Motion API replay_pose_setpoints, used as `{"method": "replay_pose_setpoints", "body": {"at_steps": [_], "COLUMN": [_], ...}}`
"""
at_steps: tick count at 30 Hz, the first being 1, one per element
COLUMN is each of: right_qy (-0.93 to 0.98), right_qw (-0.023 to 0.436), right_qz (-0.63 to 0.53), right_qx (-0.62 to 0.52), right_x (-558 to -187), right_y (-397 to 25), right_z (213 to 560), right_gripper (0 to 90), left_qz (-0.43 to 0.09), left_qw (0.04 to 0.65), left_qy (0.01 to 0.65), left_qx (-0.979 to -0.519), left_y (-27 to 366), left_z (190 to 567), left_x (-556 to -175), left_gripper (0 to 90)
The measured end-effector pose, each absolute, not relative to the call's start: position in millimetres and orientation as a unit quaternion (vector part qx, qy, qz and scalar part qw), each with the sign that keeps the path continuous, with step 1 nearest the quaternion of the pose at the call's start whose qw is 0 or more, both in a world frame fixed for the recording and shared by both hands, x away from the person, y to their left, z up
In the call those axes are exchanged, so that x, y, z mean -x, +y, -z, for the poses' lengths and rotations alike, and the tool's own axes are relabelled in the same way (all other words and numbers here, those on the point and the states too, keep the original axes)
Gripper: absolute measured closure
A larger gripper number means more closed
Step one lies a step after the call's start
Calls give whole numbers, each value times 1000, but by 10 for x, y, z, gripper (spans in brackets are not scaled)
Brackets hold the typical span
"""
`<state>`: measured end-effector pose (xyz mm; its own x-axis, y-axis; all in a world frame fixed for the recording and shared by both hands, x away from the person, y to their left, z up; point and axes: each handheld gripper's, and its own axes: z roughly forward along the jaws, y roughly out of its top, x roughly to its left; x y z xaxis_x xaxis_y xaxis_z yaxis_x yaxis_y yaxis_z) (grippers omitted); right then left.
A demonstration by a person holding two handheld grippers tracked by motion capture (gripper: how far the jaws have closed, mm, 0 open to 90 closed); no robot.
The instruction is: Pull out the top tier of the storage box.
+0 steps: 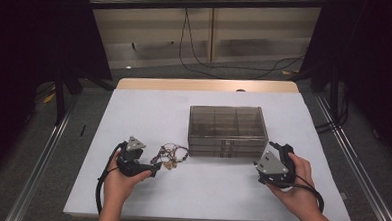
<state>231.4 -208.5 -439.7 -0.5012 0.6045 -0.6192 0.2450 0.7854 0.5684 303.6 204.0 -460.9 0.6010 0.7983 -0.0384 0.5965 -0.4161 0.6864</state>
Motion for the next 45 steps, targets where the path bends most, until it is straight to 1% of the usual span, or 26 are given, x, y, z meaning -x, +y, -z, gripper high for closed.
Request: {"method": "replay_pose_setpoints", "body": {"at_steps": [1, 3, 11, 12, 14, 23, 36, 38, 45], "right_qy": [837, 841, 834, 833, 833, 833, 828, 826, 826], "right_qw": [438, 437, 459, 460, 467, 479, 502, 504, 512], "right_qz": [-206, -205, -199, -200, -196, -190, -176, -178, -166], "right_qx": [-253, -245, -232, -233, -223, -200, -175, -180, -164], "right_x": [-2320, -2326, -2325, -2321, -2324, -2340, -2340, -2327, -2332], "right_y": [-2075, -2070, -1973, -1941, -1913, -1801, -1705, -1675, -1596], "right_z": [4394, 4388, 4386, 4393, 4387, 4383, 4390, 4401, 4400], "right_gripper": [237, 241, 271, 288, 294, 323, 390, 419, 470], "left_qz": [-148, -149, -148, -149, -148, -146, -146, -146, -145], "left_qw": [341, 340, 341, 344, 341, 343, 339, 339, 340], "left_qy": [423, 423, 421, 424, 425, 427, 425, 425, 426], "left_qx": [-826, -826, -827, -824, -825, -824, -827, -826, -826], "left_y": [2039, 2039, 2044, 2038, 2037, 2048, 2053, 2053, 2054], "left_z": [4609, 4609, 4607, 4612, 4613, 4610, 4616, 4616, 4617], "left_x": [-3035, -3035, -3036, -3034, -3032, -3034, -3039, -3040, -3041], "left_gripper": [119, 119, 119, 119, 119, 119, 118, 118, 119]}}
